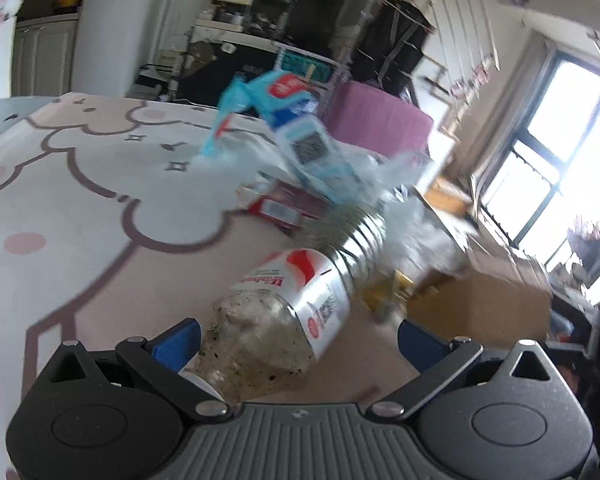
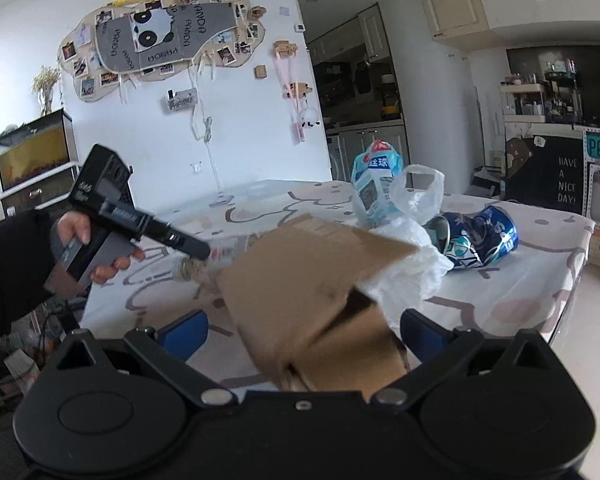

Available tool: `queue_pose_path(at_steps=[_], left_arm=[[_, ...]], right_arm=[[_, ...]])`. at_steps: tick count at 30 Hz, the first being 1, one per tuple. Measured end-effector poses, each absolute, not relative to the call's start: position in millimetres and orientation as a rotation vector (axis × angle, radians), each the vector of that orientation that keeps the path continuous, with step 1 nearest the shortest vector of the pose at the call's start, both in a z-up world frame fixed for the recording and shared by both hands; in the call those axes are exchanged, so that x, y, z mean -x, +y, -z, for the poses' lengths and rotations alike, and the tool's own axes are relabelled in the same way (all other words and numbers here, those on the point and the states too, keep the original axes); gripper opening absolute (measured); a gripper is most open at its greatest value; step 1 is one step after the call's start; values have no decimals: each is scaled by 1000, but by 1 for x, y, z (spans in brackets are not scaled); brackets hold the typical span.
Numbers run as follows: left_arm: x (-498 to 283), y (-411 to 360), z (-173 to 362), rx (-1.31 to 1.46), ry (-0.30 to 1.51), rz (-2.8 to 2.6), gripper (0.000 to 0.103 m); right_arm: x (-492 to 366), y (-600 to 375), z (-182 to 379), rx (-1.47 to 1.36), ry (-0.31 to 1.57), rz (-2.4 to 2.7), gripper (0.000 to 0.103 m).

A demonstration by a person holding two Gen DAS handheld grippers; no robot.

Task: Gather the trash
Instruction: 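Grasp the clear plastic bottle with the left tool while the right tool grasps the cardboard box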

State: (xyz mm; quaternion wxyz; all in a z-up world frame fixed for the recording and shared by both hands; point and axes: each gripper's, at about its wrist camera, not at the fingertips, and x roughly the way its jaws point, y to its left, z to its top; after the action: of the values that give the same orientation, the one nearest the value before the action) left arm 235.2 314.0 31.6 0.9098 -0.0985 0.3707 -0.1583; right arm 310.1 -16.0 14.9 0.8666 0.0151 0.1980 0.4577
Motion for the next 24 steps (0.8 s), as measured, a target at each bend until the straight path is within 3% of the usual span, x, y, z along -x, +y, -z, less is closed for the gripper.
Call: queue_pose_path(at_steps=[8,14,16,20,24], left_arm=[[-233,260,-34,-151,831,255,103],[-247,230,-23,-372,879,216,103],[-250,221,-18,-449,897,190,103],[-256,214,-13,-508,927,172,103],[-261,227,-21,-375,936,190,102]], right_arm=[[-292,-7,-7,134,348,-896,102],[-287,-9,-1,226,292,-840,82],[-288,-13,-3,214,289,-820,69],[-289,-25,-10,142,322,-820,67],[-281,-37,-21,56,366,-801,66]])
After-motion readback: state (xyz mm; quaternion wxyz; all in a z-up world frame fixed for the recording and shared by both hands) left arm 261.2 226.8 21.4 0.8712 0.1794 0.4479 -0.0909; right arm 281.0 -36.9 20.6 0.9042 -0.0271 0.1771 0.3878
